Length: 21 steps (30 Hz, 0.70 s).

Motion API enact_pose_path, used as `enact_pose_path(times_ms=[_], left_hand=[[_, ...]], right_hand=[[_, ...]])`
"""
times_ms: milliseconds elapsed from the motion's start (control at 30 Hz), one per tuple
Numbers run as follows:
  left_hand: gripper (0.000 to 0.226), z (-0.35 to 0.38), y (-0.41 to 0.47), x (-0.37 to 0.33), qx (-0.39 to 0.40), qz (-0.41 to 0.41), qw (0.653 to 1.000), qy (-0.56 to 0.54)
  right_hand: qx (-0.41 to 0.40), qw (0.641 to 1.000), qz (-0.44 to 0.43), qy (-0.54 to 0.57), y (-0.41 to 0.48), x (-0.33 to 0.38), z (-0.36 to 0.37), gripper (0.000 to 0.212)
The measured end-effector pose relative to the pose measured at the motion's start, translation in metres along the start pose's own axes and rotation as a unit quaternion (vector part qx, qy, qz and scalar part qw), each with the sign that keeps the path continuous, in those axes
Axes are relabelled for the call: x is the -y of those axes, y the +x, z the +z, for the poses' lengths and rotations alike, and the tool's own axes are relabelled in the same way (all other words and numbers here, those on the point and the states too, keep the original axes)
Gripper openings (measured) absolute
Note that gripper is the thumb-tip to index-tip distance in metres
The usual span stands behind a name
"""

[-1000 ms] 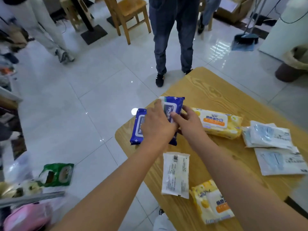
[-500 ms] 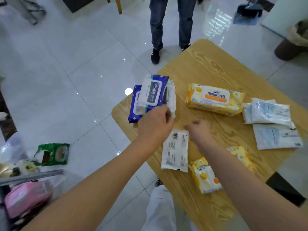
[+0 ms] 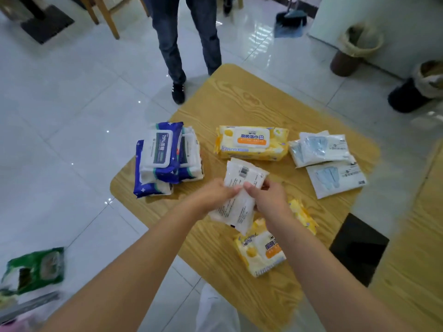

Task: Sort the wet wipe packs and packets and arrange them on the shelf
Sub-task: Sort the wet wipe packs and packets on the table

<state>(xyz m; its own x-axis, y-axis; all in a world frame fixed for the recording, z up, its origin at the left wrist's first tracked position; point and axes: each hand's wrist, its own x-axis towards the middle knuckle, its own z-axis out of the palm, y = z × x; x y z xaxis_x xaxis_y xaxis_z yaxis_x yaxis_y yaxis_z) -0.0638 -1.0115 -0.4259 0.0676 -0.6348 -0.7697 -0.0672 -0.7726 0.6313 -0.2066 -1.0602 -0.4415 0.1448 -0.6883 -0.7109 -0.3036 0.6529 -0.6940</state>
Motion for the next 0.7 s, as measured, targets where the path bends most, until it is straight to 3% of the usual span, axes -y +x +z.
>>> enact_pose_path(times_ms=[167, 300, 400, 500, 600, 700], left_hand=[[0.021, 0.072, 0.04, -0.079, -0.021, 0.118, 0.992, 0.026], [0.031, 0.11, 0.069, -0.113, -0.032, 0.163, 0.986, 0.021], [0.042, 0.121, 0.087, -0.111, -0.045, 0.129, 0.98, 0.143], [0.062, 0.117, 0.091, -0.093, 0.007, 0.002, 0.943, 0.332], [0.084, 0.107, 0.079, -0.081, 0.071, -0.051, 0.945, 0.316], [0.085, 0.101, 0.062, -0.073, 0.079, -0.041, 0.941, 0.327]], right_hand=[[-0.088, 0.991, -0.043, 0.086, 0.017, 0.03, -0.097, 0.025], [-0.131, 0.98, -0.057, 0.14, 0.039, 0.042, -0.146, 0.022], [-0.142, 0.979, -0.01, 0.149, 0.07, 0.026, -0.152, 0.019], [-0.149, 0.971, 0.045, 0.18, 0.087, 0.012, -0.152, 0.035], [-0.159, 0.977, 0.036, 0.134, 0.081, 0.0, -0.159, 0.056], [-0.212, 0.975, 0.028, 0.063, 0.044, -0.028, -0.164, 0.056]])
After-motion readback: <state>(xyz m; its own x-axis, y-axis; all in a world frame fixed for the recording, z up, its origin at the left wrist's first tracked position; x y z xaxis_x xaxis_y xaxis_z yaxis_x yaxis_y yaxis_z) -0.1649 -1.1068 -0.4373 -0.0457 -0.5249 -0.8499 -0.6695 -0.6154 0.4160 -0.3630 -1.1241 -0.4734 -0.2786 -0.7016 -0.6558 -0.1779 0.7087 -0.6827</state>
